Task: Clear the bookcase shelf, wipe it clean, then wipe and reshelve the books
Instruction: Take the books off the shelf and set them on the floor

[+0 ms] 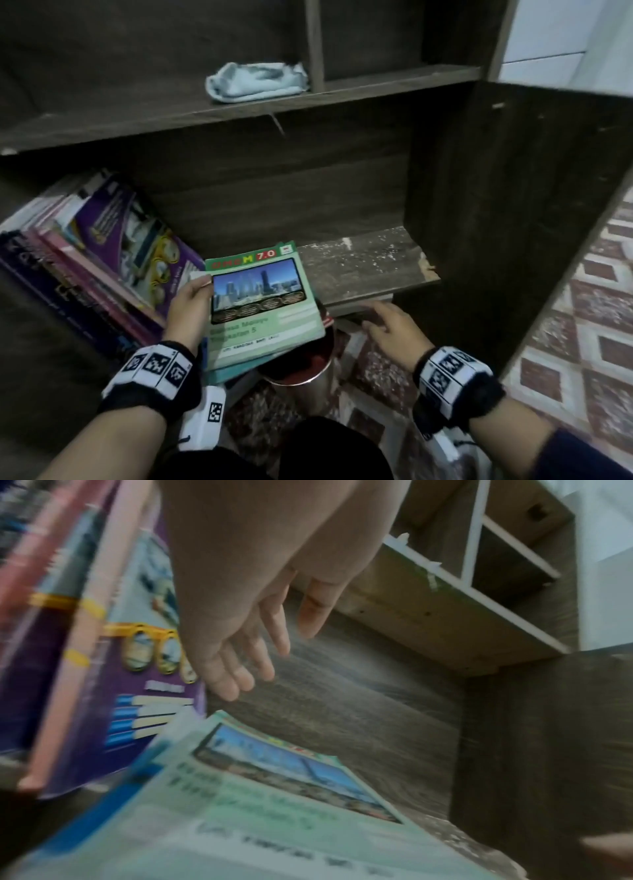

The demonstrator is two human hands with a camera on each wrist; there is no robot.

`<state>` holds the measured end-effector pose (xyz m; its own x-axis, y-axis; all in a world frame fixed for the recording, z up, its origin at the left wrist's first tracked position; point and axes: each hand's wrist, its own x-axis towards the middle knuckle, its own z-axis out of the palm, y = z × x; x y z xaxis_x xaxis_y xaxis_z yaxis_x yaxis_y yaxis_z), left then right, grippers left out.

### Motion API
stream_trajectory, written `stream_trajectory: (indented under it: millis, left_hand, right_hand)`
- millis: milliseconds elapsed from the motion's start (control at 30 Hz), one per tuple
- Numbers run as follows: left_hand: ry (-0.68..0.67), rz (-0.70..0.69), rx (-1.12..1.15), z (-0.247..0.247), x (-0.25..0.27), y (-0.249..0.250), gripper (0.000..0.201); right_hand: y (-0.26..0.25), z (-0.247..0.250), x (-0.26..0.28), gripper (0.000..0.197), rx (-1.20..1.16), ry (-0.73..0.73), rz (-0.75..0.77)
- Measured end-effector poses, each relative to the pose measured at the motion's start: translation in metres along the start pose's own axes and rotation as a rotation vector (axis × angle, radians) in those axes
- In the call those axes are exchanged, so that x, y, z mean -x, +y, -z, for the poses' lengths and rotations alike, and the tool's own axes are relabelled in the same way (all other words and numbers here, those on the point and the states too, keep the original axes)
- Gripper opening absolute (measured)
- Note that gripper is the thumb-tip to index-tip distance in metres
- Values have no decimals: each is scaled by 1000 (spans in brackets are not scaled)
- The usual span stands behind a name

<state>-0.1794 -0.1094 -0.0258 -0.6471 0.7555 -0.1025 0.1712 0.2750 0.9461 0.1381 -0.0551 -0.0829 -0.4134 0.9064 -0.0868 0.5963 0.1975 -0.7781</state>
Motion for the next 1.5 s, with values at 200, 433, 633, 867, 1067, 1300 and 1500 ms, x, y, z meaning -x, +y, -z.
stream_trajectory:
  millis: [200, 433, 633, 867, 1067, 1300, 1500]
  left_hand:
    - [78, 80, -155, 16, -25, -35, 48]
    - [-96, 229, -182, -6, -47, -60, 79]
    - [-128, 190, -232, -19, -44, -65, 80]
    - [-41, 146, -197, -15, -41, -64, 74]
    - [-47, 202, -23, -10, -46, -65, 62]
    - [-169, 147, -137, -15, -44, -64, 62]
    - [-189, 5, -207, -16, -41, -68, 60]
  right_hand:
    - [-60, -42, -88, 40, -76, -25, -67]
    - [-64, -87, -126, 64, -222, -62, -151]
    - [-56, -95, -125, 69, -310, -57, -188]
    - [-45, -84, -116, 72, -436, -15, -167]
    - [-34, -76, -111, 71, -542, 21, -223]
    - [-40, -75, -111, 69, -435, -120, -310]
    - [-47, -71, -112, 86, -387, -107, -291]
